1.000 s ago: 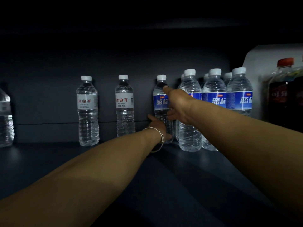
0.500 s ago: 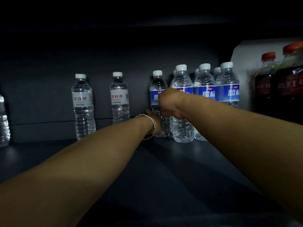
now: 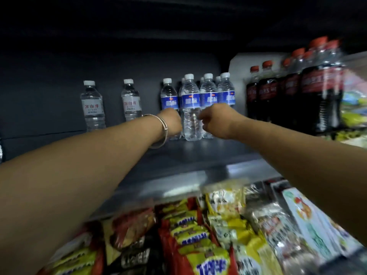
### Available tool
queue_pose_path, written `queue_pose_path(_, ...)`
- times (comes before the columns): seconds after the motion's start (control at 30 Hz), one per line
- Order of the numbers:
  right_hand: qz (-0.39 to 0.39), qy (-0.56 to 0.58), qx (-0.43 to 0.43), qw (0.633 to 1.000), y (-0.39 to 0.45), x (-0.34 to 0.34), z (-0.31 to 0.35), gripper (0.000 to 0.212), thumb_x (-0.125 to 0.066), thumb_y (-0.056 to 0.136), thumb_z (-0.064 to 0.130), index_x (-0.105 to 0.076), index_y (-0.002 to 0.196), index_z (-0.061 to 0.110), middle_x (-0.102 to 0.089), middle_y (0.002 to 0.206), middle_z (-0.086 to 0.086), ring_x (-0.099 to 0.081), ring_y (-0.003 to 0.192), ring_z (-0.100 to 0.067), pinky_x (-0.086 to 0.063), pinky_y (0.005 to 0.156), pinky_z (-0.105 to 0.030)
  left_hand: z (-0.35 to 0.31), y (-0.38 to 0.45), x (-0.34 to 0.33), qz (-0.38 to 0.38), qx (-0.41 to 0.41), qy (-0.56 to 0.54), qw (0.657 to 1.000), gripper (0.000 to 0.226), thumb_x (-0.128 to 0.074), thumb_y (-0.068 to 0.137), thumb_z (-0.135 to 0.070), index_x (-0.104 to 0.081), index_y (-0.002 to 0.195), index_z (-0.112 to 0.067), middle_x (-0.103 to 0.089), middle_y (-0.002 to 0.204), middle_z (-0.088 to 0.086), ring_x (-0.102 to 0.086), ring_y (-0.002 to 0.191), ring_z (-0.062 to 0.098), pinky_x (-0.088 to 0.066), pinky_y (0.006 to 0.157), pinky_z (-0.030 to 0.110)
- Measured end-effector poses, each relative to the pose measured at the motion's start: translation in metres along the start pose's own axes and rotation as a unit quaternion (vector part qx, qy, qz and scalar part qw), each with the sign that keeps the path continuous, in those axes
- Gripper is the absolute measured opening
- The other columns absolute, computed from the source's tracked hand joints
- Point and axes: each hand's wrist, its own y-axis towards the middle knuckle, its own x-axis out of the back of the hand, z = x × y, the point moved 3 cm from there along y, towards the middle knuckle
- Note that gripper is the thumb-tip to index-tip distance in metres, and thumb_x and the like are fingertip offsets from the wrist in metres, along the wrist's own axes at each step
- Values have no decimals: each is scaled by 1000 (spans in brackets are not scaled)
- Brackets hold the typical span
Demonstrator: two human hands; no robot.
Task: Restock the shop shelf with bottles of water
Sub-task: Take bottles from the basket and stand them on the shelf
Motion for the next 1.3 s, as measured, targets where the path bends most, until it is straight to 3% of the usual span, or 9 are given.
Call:
queue_pose_path(0.1,-46,7,-20,999,-50,9,1,30,-54,85,9,-64,114,8,-65,115,-13,-55,111,-31,-41,88,-29,-19,-40,-2,-84,-64,-103,989,28,-57,84,-2,-61,112,-3,-60,118,15,-55,113,28,-46,95,31)
queue_pose_path(0.27,-93,37,-44,994,-146,-3,1,37,-58,84,12,-61,121,11,-65,117,-14,-58,109,-32,-46,92,-39,-48,-127,-39,-134,-145,-188,962,39,-63,81,-4,-52,118,-8,-45,124,12,-48,114,26,-41,97,31)
queue_pose_path(0.5,-8,9,-85,996,-274,-83,-34,35,-61,85,17,-61,120,15,-66,112,-14,-60,105,-32,-46,85,-35,-56,-232,-158,-97,-189,-255,943,46,-50,75,14,-48,118,-3,-40,121,14,-49,108,28,-43,91,36)
queue_pose_path(0.7,159,17,-121,980,-390,-225,-70,36,-60,84,16,-61,120,15,-63,115,-18,-59,106,-36,-44,85,-38,-39,-306,-333,48,-180,-294,938,48,-41,74,17,-48,119,-1,-42,121,18,-49,107,32,-40,87,27)
queue_pose_path(0.8,246,29,-137,959,-456,-301,-85,36,-58,83,13,-62,118,11,-62,119,-18,-56,110,-35,-44,86,-37,-25,-346,-427,115,-169,-281,938,42,-40,75,5,-51,115,0,-46,118,20,-50,106,36,-40,89,38)
queue_pose_path(0.9,319,81,-137,934,-524,-378,-97,34,-59,83,16,-63,117,8,-62,120,-19,-58,110,-34,-45,85,-34,-3,-387,-519,201,-116,-275,933,41,-44,79,11,-49,117,-2,-45,118,16,-48,105,33,-36,83,28)
queue_pose_path(1.07,556,49,-202,805,-641,-498,-108,64,-66,84,39,-41,137,16,-44,140,-9,-42,128,-25,-35,102,-32,36,-459,-652,374,-92,-237,892,45,-49,81,6,-45,124,-8,-43,125,12,-47,112,28,-40,91,34)
queue_pose_path(1.2,639,29,-210,739,-694,-555,-108,71,-76,76,34,-41,133,11,-46,134,-12,-48,124,-29,-41,101,-36,52,-497,-713,441,-61,-204,872,43,-50,81,6,-47,121,-10,-44,126,10,-47,116,29,-41,95,43)
queue_pose_path(1.3,620,-2,-193,760,-697,-570,-108,47,-68,84,23,-48,125,11,-50,128,-12,-53,118,-30,-45,93,-35,60,-508,-734,467,-67,-185,862,43,-52,82,3,-46,123,-10,-44,127,9,-47,116,28,-42,96,41)
